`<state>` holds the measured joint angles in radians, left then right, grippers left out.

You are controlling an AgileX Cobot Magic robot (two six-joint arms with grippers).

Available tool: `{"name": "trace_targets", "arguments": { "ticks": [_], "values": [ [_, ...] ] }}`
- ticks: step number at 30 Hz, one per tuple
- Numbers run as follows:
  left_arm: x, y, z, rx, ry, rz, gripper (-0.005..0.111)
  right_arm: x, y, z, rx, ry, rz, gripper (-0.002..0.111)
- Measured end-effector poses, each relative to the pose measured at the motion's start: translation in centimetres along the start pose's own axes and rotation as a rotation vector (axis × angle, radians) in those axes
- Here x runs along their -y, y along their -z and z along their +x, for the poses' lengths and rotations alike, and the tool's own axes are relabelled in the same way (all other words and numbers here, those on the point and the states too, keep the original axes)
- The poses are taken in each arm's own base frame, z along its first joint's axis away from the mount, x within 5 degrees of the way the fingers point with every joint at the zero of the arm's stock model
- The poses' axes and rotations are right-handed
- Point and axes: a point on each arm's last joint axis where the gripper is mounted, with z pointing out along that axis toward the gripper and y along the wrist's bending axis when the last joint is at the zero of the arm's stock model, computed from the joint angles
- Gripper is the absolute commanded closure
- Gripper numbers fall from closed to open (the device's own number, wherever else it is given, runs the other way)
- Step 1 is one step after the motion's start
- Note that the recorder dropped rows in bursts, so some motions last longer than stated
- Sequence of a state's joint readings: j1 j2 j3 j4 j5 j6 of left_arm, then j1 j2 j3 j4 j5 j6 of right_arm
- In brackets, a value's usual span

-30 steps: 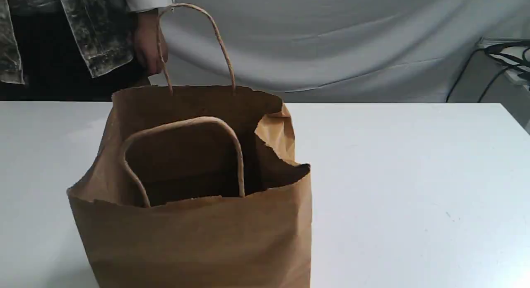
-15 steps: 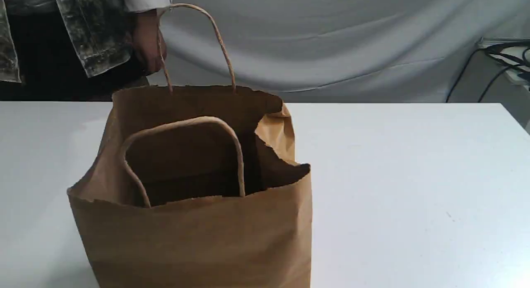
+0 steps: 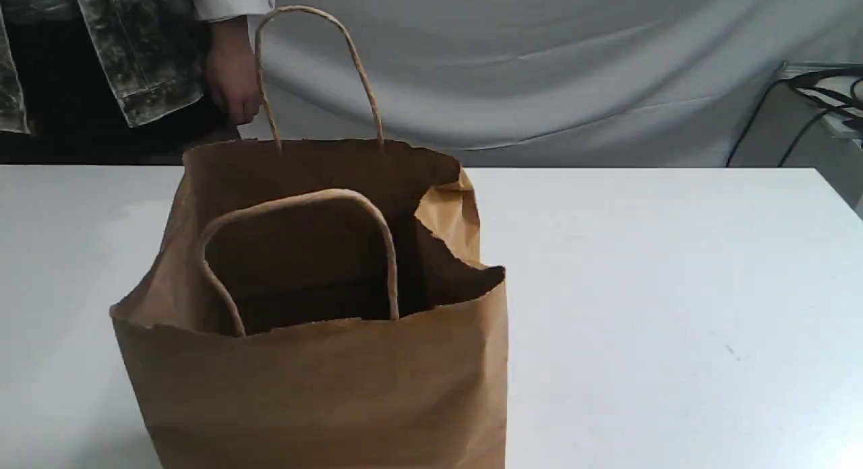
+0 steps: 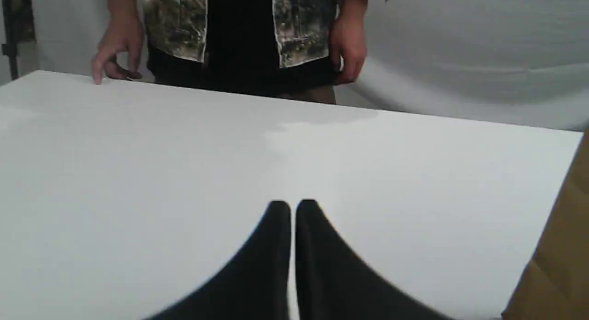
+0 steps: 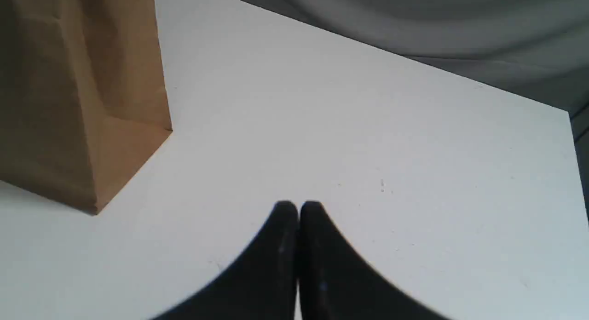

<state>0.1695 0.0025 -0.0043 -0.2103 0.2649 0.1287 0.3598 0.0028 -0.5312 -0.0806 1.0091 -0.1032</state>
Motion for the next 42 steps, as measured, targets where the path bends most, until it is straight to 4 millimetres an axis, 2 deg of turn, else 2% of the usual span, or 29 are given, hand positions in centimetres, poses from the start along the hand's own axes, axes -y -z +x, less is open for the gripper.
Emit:
{"name": "trace_targets", "arguments": {
  "ticks": [8, 42],
  "values": [
    [0.78, 0.08, 0.1, -0.014, -0.029, 0.142, 0.104, 0.0, 0.0, 0.0, 0.0, 0.0, 0.0, 0.108],
    [0.81, 0.09, 0.12, -0.014, -0.064, 0.147, 0.104, 0.0, 0.0, 0.0, 0.0, 0.0, 0.0, 0.108]
  ]
}}
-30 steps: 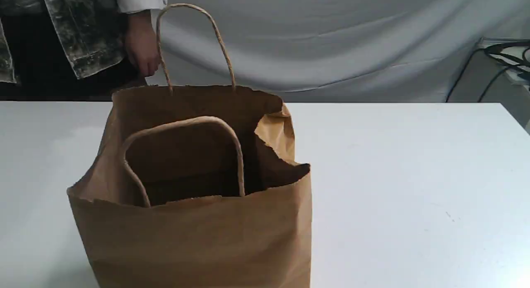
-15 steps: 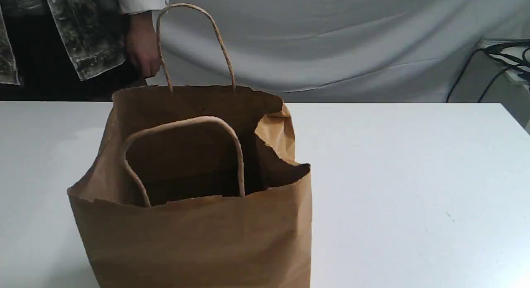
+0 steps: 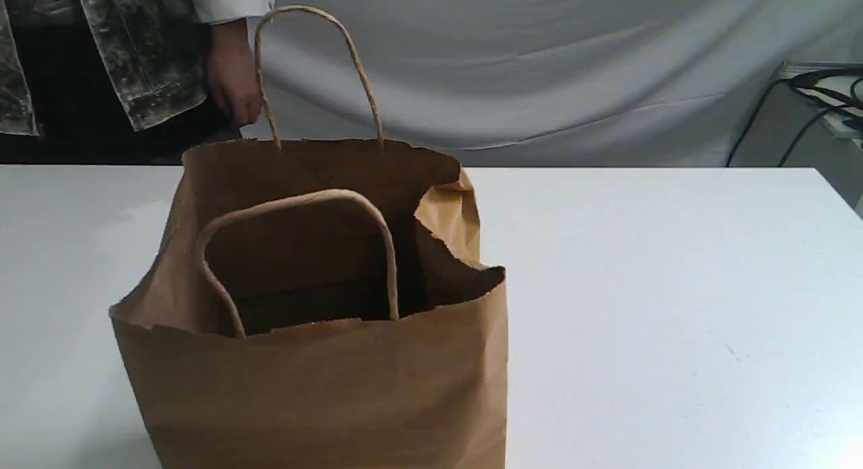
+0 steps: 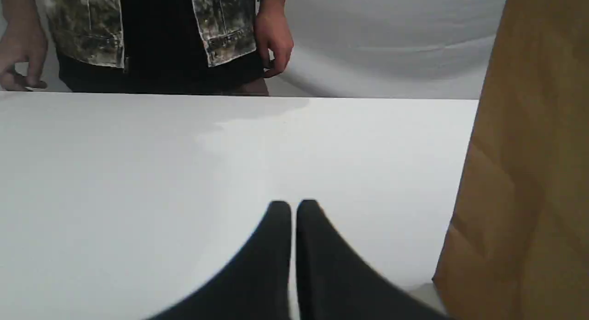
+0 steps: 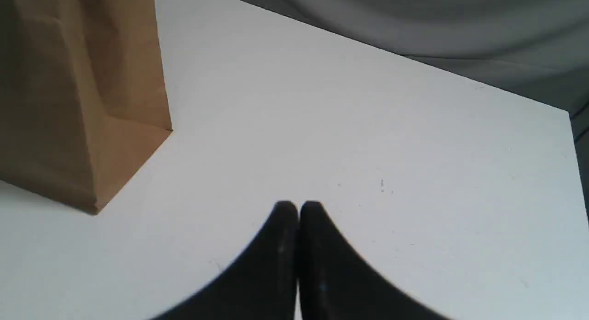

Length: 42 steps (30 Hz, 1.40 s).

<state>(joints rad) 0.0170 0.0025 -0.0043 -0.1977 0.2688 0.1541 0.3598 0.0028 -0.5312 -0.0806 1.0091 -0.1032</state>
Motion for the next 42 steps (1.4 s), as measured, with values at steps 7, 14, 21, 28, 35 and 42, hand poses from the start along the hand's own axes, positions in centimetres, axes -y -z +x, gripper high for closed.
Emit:
{"name": "trace_targets", "arguments": {
  "ticks": [7, 14, 21, 28, 35, 42],
  "values": [
    [0.0, 0.0, 0.0, 0.0, 0.0, 0.0, 0.104, 0.0, 0.0, -0.4, 0.044, -0.011, 0.002, 0.108],
    [0.0, 0.0, 0.0, 0.0, -0.002, 0.0, 0.104, -0.6, -1.4, -2.5, 0.41, -0.2, -0.068, 0.108],
    [0.0, 0.0, 0.0, 0.0, -0.002, 0.0, 0.104, -1.5, -6.5, 1.9, 0.388, -0.245, -0.077, 0.108],
    [0.0, 0.0, 0.0, 0.0, -0.002, 0.0, 0.104, -2.1, -8.9, 5.1, 0.366, -0.254, -0.07, 0.108],
    [0.0, 0.0, 0.0, 0.0, -0.002, 0.0, 0.104, -1.3, -9.2, 5.7, 0.334, -0.265, 0.081, 0.108],
    [0.0, 0.0, 0.0, 0.0, -0.002, 0.0, 0.104, 0.0, -9.0, 6.5, 0.261, -0.26, 0.332, 0.108]
  ]
}}
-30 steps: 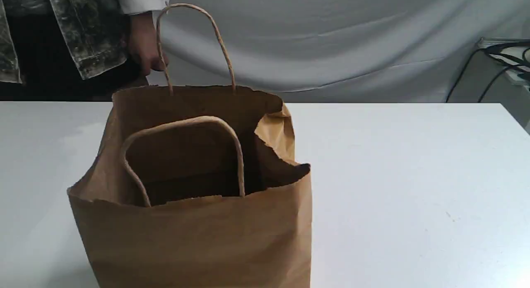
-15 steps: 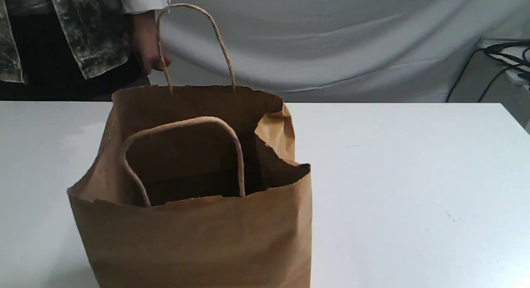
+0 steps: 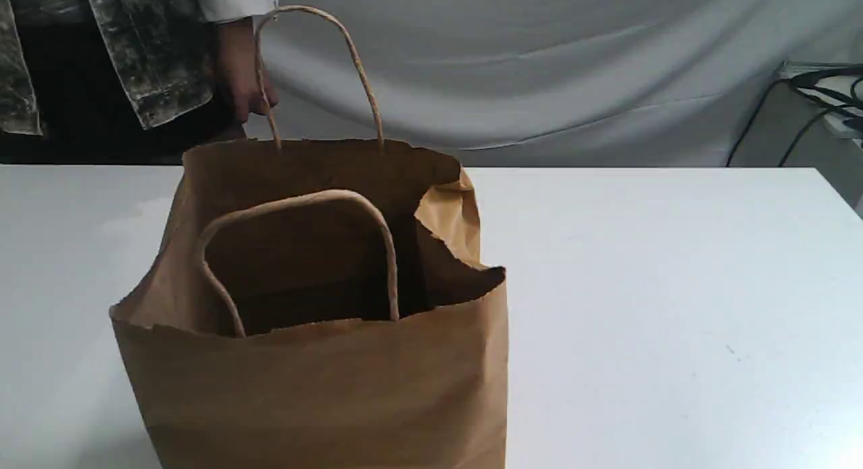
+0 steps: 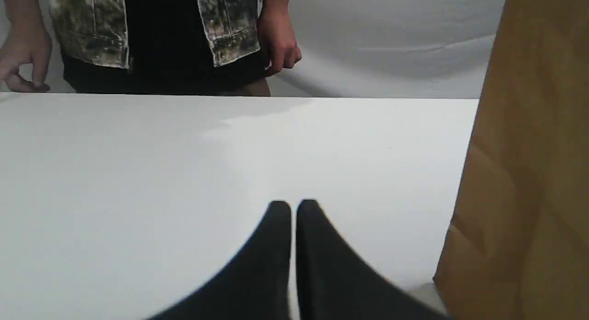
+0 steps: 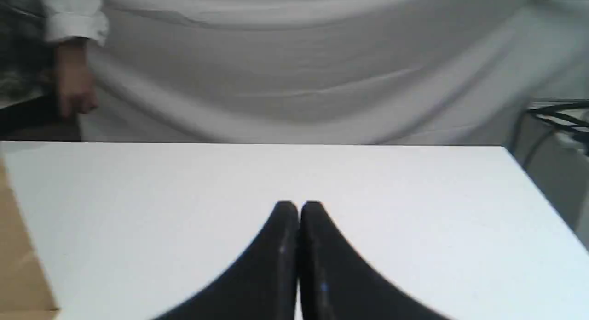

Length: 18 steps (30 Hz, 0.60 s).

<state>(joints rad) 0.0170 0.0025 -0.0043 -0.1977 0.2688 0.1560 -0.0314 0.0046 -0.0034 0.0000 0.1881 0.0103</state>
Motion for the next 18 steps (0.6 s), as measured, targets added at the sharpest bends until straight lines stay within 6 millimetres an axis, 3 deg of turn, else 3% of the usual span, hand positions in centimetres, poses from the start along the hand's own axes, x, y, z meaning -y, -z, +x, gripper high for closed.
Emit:
{"name": "trace_targets", "arguments": {
  "ticks": [6, 18],
  "values": [
    [0.0, 0.0, 0.0, 0.0, 0.0, 0.0, 0.104, 0.61, 0.07, 0.81, -0.09, 0.019, 0.102, 0.108],
    [0.0, 0.0, 0.0, 0.0, -0.002, 0.0, 0.104, 0.63, 0.11, 1.16, -0.128, 0.008, 0.106, 0.108]
  ]
}}
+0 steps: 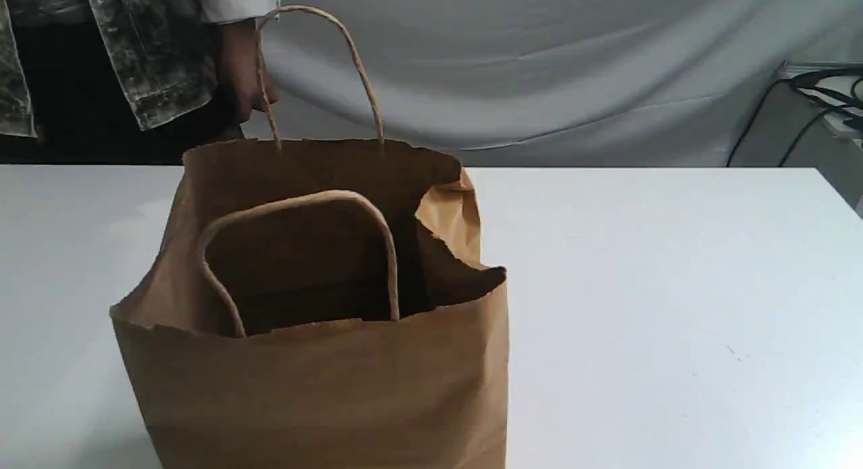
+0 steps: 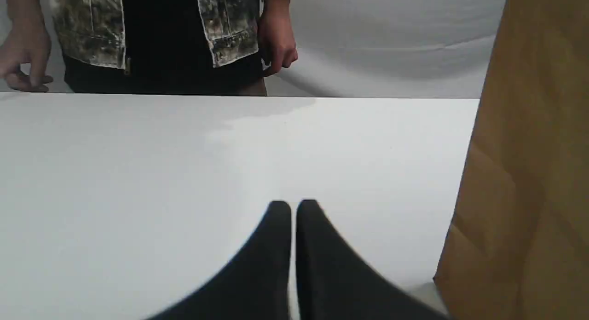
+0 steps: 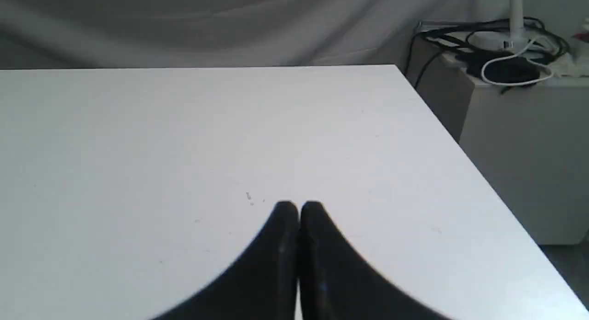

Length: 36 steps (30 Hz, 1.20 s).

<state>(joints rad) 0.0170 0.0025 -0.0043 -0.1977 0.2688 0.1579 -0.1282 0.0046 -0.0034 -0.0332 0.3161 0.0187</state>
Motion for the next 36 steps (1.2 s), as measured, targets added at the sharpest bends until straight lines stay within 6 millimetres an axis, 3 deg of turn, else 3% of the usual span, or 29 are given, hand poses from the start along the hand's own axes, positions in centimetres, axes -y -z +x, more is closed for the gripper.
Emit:
{"name": "trace_targets", "arguments": {
  "ticks": [12, 36],
  "values": [
    [0.0, 0.0, 0.0, 0.0, 0.0, 0.0, 0.104, -0.23, 0.0, 0.03, -0.004, -0.093, -0.025, 0.108],
    [0.0, 0.0, 0.0, 0.0, 0.0, 0.0, 0.104, -0.09, 0.01, -0.52, 0.057, -0.049, -0.011, 0.108]
  ]
}}
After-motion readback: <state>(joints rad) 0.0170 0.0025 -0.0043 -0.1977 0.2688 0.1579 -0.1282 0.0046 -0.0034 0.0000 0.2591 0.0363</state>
